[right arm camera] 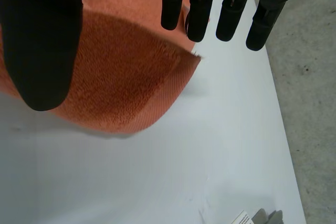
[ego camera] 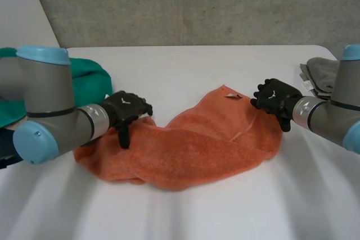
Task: Fold the laundry.
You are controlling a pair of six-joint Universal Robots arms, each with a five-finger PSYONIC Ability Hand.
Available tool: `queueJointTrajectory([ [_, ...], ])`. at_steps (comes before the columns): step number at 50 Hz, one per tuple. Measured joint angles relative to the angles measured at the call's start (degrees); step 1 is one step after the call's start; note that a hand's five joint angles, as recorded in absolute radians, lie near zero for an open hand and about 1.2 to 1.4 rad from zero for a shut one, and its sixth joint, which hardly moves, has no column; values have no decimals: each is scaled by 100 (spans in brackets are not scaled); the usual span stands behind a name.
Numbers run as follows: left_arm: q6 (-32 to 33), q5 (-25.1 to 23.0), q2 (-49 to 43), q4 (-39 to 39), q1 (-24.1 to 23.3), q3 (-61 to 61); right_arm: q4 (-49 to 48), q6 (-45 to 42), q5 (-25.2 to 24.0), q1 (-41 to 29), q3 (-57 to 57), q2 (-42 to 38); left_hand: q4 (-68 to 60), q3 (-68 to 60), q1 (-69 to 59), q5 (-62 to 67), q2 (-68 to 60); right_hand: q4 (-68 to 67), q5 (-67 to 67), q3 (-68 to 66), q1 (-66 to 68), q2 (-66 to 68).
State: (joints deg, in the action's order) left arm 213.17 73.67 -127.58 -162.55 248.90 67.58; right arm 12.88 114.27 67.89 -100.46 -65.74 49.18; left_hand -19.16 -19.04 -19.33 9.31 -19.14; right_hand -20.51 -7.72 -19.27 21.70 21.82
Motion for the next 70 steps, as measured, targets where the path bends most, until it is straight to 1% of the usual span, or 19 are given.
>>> queueJointTrajectory([
  [4,172,-27,-171,11,-94,-47,41,-79,26,16,241,-277,-868,-866,-981,862,-849,-127,-125,-141,101,100],
  [7,270,28,-283,-5,-159,-110,115,-77,40,-2,387,-444,-3604,-3693,-3949,3532,-3708,-2188,-2446,-2306,2135,2135],
  [9,327,126,-339,-80,-201,-189,139,-51,44,-32,522,-523,-4585,-4557,-4687,4469,-4588,-3903,-4167,-4021,3874,3889],
  [15,389,748,-326,-856,-311,-588,-345,485,158,-103,1095,-538,-4949,-4872,-4688,4590,-4917,-4793,-4880,-4871,4334,4575],
  [16,365,1112,-244,-1412,-348,-788,-809,948,282,-111,1342,-467,-4950,-4872,-4688,4590,-4917,-4796,-4880,-4873,4334,4575],
  [19,284,1602,-72,-2287,-388,-1030,-1614,1696,501,-99,1612,-317,-4951,-4872,-4688,4590,-4917,-4797,-4880,-4874,4334,4575],
  [20,204,1874,70,-2883,-404,-1155,-2365,2321,696,-69,1745,-157,-4951,-4872,-4688,4590,-4917,-4799,-4881,-4879,4334,4575],
  [22,129,2063,194,-3362,-414,-1233,-2882,2725,822,-40,1791,-41,-4951,-4872,-4688,4590,-4917,-4802,-4881,-4881,4334,4575],
  [25,-116,2477,618,-4715,-435,-1345,-4417,3768,1146,83,1763,330,-4952,-4872,-4688,4590,-4917,-4813,-4881,-4881,4334,4575],
  [30,-341,2681,1069,-5407,-455,-1176,-5388,4317,1231,194,1507,657,-4953,-4872,-4688,4590,-4917,-4815,-4881,-4882,4334,4575],
  [35,-500,2721,1315,-5211,-474,-722,-5416,4404,1056,238,1192,799,-4953,-4890,-4688,4590,-4933,-4815,-4881,-4882,4334,4575],
  [46,-752,2922,1219,-4402,-690,1325,-4384,4122,310,427,-212,795,-4955,-4910,-4688,4590,-4942,-4818,-4933,-4882,4334,4575],
  [51,-841,2974,937,-4330,-954,2240,-3804,3618,-78,610,-1198,767,-4955,-4910,-4688,4590,-4942,-4819,-4962,-4883,4334,4575],
  [57,-868,2998,732,-4249,-1228,2834,-3203,2823,-222,801,-1855,744,-4928,-4895,-4680,4590,-4924,-4819,-4963,-4883,4334,4575],
  [59,-878,3003,743,-4216,-1305,2999,-2867,2435,-241,903,-2045,751,-4118,-4066,-4033,4082,-4058,-4820,-4964,-4883,4334,4575],
  [61,-894,2994,824,-4194,-1335,3098,-2628,2207,-243,976,-2137,770,-2476,-2514,-2163,2467,-2363,-4820,-4963,-4883,4334,4575],
  [63,-914,2967,939,-4175,-1325,3149,-2474,2093,-240,1031,-2181,793,-2476,-2514,-2163,2467,-2363,-4820,-4963,-4883,4334,4575],
  [64,-920,2954,982,-4169,-1314,3160,-2446,2076,-239,1043,-2187,801,-1123,-1172,-841,1095,-1100,-4820,-4963,-4883,4334,4575],
  [70,-978,2730,1474,-4033,-1015,3221,-2315,2102,-231,1138,-2212,888,-733,-812,-717,691,-812,-4820,-4963,-4883,4334,4575],
])
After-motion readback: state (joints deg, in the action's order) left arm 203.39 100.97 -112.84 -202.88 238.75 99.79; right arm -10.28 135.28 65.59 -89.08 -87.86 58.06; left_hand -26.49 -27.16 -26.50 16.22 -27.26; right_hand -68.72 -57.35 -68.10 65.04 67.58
